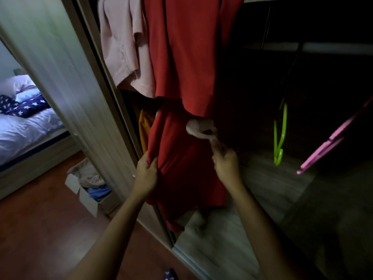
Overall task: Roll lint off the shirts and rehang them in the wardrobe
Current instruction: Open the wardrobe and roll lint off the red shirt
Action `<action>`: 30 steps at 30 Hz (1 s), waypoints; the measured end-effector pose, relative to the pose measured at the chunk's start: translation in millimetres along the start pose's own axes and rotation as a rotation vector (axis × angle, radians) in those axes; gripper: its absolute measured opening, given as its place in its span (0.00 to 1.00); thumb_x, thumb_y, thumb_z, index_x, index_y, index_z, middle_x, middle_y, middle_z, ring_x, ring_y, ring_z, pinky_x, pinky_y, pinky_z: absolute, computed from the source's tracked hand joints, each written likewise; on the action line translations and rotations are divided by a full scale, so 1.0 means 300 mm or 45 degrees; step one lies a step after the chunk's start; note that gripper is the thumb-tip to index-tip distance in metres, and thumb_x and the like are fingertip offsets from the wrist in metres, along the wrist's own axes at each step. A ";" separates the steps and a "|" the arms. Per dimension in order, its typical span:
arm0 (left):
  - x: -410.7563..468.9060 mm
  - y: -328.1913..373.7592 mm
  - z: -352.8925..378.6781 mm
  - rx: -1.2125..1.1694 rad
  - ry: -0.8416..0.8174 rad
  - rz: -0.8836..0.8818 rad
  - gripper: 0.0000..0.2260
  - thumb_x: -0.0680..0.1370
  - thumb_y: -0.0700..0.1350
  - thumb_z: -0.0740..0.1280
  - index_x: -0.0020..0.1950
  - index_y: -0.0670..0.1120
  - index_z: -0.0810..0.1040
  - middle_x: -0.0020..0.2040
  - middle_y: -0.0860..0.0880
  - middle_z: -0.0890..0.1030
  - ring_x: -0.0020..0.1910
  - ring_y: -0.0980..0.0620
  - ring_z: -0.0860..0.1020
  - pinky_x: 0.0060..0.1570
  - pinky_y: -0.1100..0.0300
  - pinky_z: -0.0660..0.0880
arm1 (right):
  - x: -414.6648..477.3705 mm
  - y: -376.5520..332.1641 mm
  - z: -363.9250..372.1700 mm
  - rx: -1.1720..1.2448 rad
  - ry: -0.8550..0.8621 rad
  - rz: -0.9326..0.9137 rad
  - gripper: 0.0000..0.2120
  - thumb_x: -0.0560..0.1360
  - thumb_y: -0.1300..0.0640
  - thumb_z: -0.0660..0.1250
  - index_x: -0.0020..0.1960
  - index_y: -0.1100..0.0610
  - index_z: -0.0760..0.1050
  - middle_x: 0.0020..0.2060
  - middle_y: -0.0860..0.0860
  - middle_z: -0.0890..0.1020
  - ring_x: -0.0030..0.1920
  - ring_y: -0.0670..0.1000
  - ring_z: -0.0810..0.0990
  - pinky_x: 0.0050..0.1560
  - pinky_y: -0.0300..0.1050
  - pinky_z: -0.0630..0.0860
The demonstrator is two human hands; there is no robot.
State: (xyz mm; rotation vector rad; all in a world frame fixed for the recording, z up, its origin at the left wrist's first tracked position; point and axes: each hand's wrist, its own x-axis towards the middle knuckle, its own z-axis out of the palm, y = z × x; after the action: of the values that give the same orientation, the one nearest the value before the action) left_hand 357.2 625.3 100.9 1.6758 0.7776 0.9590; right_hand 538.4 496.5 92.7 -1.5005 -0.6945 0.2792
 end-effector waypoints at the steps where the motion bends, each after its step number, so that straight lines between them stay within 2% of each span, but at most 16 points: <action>1: 0.002 -0.005 0.000 -0.001 0.009 -0.005 0.14 0.82 0.37 0.59 0.56 0.52 0.81 0.51 0.50 0.84 0.52 0.51 0.81 0.57 0.51 0.75 | -0.020 0.043 0.016 -0.048 -0.042 -0.013 0.07 0.82 0.48 0.62 0.51 0.49 0.78 0.31 0.39 0.76 0.32 0.36 0.75 0.38 0.33 0.71; 4: 0.008 -0.008 0.002 0.013 0.019 -0.050 0.13 0.82 0.38 0.59 0.48 0.52 0.80 0.41 0.52 0.82 0.41 0.52 0.78 0.46 0.50 0.73 | -0.108 0.210 0.064 -0.195 -0.248 0.027 0.08 0.82 0.55 0.62 0.52 0.55 0.80 0.44 0.48 0.83 0.45 0.41 0.79 0.52 0.39 0.72; 5: 0.008 -0.007 0.001 0.027 0.019 -0.054 0.12 0.82 0.38 0.59 0.48 0.51 0.80 0.41 0.51 0.82 0.40 0.51 0.78 0.45 0.49 0.74 | -0.140 0.249 0.074 -0.239 -0.332 0.081 0.09 0.82 0.55 0.63 0.53 0.56 0.81 0.45 0.47 0.83 0.46 0.41 0.80 0.53 0.39 0.71; 8: 0.009 -0.009 -0.004 0.052 -0.005 -0.026 0.11 0.81 0.43 0.60 0.56 0.48 0.80 0.52 0.46 0.84 0.52 0.45 0.83 0.54 0.47 0.78 | -0.182 0.276 0.071 -0.290 -0.479 0.195 0.10 0.82 0.51 0.63 0.46 0.52 0.79 0.33 0.36 0.79 0.36 0.36 0.76 0.43 0.35 0.69; 10: 0.013 -0.016 -0.007 0.065 -0.009 -0.046 0.10 0.83 0.44 0.59 0.57 0.46 0.80 0.51 0.45 0.84 0.50 0.45 0.82 0.53 0.45 0.77 | -0.153 0.237 0.051 -0.240 -0.421 0.173 0.11 0.82 0.52 0.62 0.44 0.53 0.79 0.28 0.37 0.77 0.30 0.37 0.73 0.37 0.34 0.67; 12: 0.017 -0.022 -0.006 0.069 0.011 -0.079 0.09 0.83 0.42 0.59 0.54 0.46 0.80 0.45 0.46 0.83 0.44 0.47 0.80 0.48 0.46 0.76 | -0.085 0.173 0.018 -0.174 -0.310 0.155 0.11 0.82 0.52 0.63 0.44 0.52 0.79 0.27 0.40 0.77 0.28 0.38 0.73 0.34 0.34 0.69; 13: 0.017 -0.022 -0.003 0.066 0.019 -0.091 0.09 0.84 0.41 0.59 0.54 0.46 0.80 0.45 0.47 0.83 0.44 0.47 0.80 0.48 0.47 0.76 | -0.040 0.142 0.001 -0.159 -0.236 0.158 0.10 0.82 0.52 0.63 0.43 0.51 0.78 0.28 0.43 0.77 0.27 0.38 0.73 0.33 0.34 0.69; 15: 0.017 -0.023 0.003 0.064 0.015 -0.106 0.10 0.84 0.42 0.59 0.59 0.45 0.80 0.51 0.46 0.84 0.51 0.46 0.82 0.55 0.46 0.77 | 0.067 0.098 -0.036 -0.121 -0.070 0.196 0.09 0.81 0.54 0.64 0.43 0.51 0.76 0.30 0.45 0.76 0.27 0.39 0.74 0.35 0.39 0.70; 17: 0.012 -0.028 0.008 0.063 0.022 -0.111 0.11 0.84 0.43 0.59 0.62 0.46 0.79 0.55 0.45 0.84 0.56 0.45 0.82 0.61 0.42 0.77 | 0.164 0.058 -0.068 -0.014 0.115 0.163 0.09 0.82 0.56 0.62 0.44 0.51 0.76 0.33 0.46 0.76 0.26 0.37 0.74 0.35 0.38 0.69; 20: 0.004 -0.029 0.009 0.078 0.023 -0.100 0.12 0.84 0.43 0.59 0.62 0.47 0.79 0.56 0.45 0.84 0.58 0.44 0.81 0.63 0.39 0.76 | 0.234 0.030 -0.108 -0.233 0.197 -0.003 0.13 0.82 0.46 0.60 0.43 0.49 0.76 0.33 0.43 0.75 0.31 0.39 0.72 0.34 0.36 0.68; 21: 0.002 -0.026 0.009 0.076 0.021 -0.098 0.12 0.84 0.42 0.59 0.62 0.48 0.79 0.57 0.45 0.84 0.58 0.44 0.81 0.63 0.40 0.75 | 0.233 0.031 -0.106 -0.321 0.204 -0.043 0.13 0.82 0.46 0.60 0.43 0.49 0.76 0.33 0.43 0.75 0.32 0.39 0.72 0.36 0.37 0.68; 23: 0.000 -0.020 0.006 0.077 0.023 -0.088 0.12 0.84 0.41 0.59 0.62 0.48 0.79 0.57 0.45 0.83 0.58 0.45 0.81 0.63 0.42 0.75 | 0.196 0.073 -0.084 -0.426 0.190 -0.085 0.09 0.83 0.55 0.61 0.49 0.52 0.79 0.38 0.44 0.78 0.32 0.37 0.74 0.38 0.37 0.71; 25: 0.003 -0.022 0.003 0.087 0.032 -0.092 0.12 0.84 0.40 0.58 0.64 0.46 0.78 0.57 0.44 0.83 0.58 0.43 0.81 0.63 0.43 0.76 | 0.119 0.148 -0.050 -0.402 0.198 -0.017 0.12 0.81 0.64 0.59 0.56 0.59 0.81 0.40 0.49 0.81 0.31 0.37 0.76 0.36 0.35 0.73; 27: 0.009 -0.028 -0.002 0.093 0.044 -0.103 0.12 0.84 0.40 0.58 0.63 0.44 0.79 0.54 0.43 0.83 0.56 0.39 0.81 0.60 0.40 0.76 | 0.045 0.231 -0.029 -0.529 0.039 0.051 0.12 0.82 0.56 0.59 0.50 0.53 0.81 0.30 0.47 0.78 0.26 0.45 0.74 0.26 0.34 0.69; 28: 0.010 -0.027 -0.004 0.101 0.040 -0.105 0.11 0.84 0.40 0.58 0.61 0.45 0.79 0.52 0.43 0.83 0.54 0.39 0.82 0.58 0.40 0.76 | 0.008 0.253 -0.020 -0.544 -0.107 0.112 0.13 0.83 0.51 0.59 0.48 0.53 0.80 0.27 0.46 0.74 0.25 0.45 0.71 0.23 0.31 0.65; 30: 0.007 -0.015 -0.002 0.115 0.042 -0.108 0.11 0.84 0.39 0.58 0.57 0.48 0.79 0.49 0.45 0.83 0.49 0.44 0.82 0.54 0.44 0.78 | -0.025 0.279 -0.010 -0.495 -0.321 0.244 0.16 0.83 0.48 0.60 0.49 0.58 0.79 0.27 0.47 0.72 0.23 0.40 0.69 0.23 0.30 0.63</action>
State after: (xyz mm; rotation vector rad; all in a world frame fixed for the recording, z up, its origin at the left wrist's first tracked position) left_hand 357.4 628.7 97.4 1.6938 0.9186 0.9057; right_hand 554.9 496.7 10.3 -1.9287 -0.8393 0.5072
